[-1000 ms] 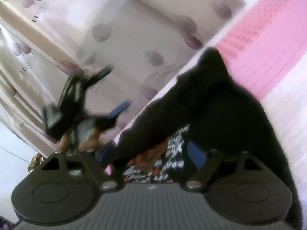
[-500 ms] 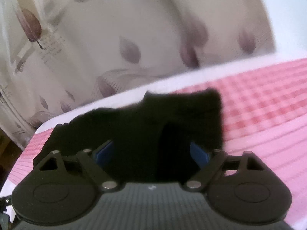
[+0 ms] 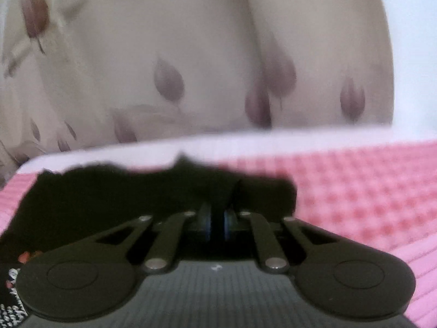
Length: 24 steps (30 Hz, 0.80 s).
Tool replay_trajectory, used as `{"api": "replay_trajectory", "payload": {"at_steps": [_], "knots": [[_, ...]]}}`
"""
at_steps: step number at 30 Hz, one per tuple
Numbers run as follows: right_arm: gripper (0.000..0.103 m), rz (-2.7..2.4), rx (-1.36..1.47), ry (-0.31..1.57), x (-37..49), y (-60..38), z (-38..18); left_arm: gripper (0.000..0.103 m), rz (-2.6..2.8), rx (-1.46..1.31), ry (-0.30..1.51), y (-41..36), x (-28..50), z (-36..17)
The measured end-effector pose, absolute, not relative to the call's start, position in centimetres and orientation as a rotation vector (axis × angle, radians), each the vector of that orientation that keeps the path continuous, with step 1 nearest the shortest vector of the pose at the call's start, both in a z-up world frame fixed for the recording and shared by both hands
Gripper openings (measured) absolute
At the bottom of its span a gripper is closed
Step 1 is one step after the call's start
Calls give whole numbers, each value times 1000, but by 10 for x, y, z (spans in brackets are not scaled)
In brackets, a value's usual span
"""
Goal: Fold small clothes
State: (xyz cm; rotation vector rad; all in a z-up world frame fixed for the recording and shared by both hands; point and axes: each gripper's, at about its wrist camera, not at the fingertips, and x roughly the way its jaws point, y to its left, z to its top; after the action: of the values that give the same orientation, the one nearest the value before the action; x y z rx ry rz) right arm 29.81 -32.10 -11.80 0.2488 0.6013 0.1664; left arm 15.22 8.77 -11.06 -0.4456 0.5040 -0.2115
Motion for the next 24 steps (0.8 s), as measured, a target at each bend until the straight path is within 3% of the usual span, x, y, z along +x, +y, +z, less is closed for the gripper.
{"api": "replay_trajectory", "payload": {"at_steps": [5, 9, 10, 13, 17, 24], "knots": [[15, 165, 490, 583, 283, -354, -119, 103, -210, -440, 507, 87, 152, -110], [18, 250, 616, 525, 205, -389, -87, 103, -232, -432, 520, 87, 151, -109], [26, 276, 605, 541, 184, -392, -86, 103, -244, -424, 529, 86, 150, -107], [66, 273, 484, 616, 109, -393, -89, 103, -304, -384, 552, 80, 136, -97], [67, 228, 376, 694, 34, -378, -105, 103, -333, -307, 541, 70, 99, -88], [70, 210, 61, 560, -21, -296, -103, 103, -350, -274, 587, 74, 39, -94]]}}
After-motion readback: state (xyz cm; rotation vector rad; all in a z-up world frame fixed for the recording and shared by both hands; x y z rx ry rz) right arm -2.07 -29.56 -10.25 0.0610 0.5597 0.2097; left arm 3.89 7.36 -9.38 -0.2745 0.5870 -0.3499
